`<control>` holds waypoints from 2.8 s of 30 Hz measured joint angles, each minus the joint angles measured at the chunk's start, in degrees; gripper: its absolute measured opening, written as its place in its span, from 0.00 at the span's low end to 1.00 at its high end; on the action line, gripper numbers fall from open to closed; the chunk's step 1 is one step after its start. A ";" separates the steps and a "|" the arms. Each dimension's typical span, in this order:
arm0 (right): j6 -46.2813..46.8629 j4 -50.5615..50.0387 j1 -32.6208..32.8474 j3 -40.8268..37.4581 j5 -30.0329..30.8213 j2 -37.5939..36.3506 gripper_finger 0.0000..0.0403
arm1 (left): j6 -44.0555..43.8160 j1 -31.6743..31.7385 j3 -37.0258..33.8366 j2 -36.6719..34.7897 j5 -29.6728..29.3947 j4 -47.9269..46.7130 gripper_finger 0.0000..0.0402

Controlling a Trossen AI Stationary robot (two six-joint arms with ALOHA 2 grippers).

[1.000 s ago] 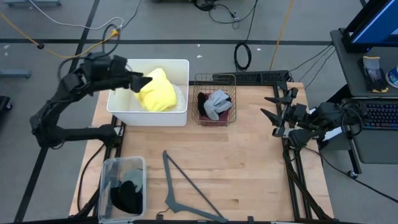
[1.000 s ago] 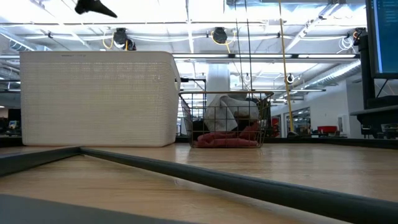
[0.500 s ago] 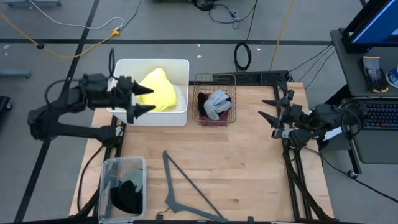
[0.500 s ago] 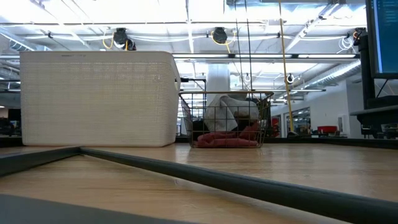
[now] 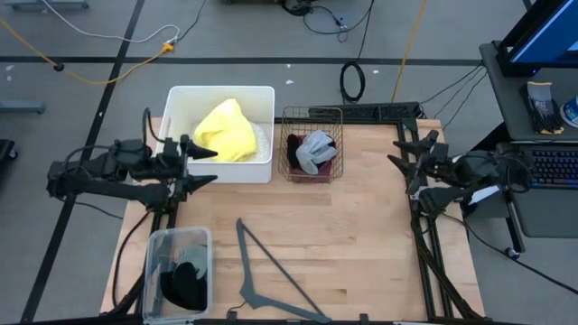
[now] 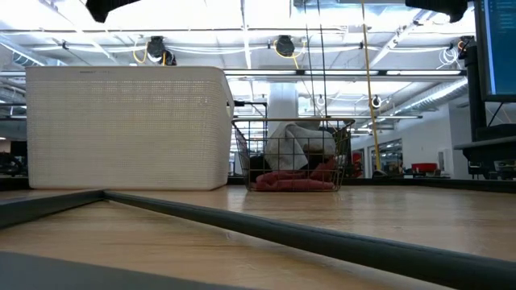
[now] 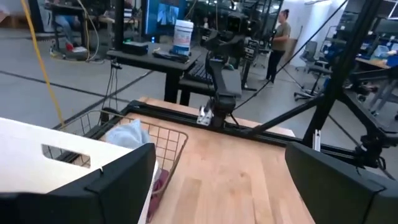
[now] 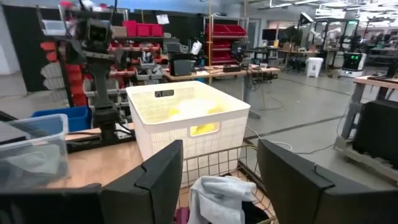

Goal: Pick & Place Cloths
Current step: Return to Home Position

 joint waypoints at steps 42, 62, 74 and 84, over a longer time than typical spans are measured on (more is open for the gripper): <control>11.56 -6.68 0.04 -18.15 -5.83 -18.57 0.49 | 1.50 -14.43 -37.69 -18.93 -4.06 29.18 0.90; 21.17 19.64 0.02 -40.82 -25.42 -18.74 0.49 | -3.44 -14.43 -40.30 -18.74 -5.18 21.57 0.90; 18.53 26.79 0.00 -41.00 -25.22 -18.53 0.49 | -4.55 -14.43 -40.30 -18.76 -5.68 22.10 0.90; 18.55 28.45 0.00 -41.09 -25.29 -18.56 0.49 | -4.60 -14.43 -40.30 -18.76 -5.72 22.13 0.90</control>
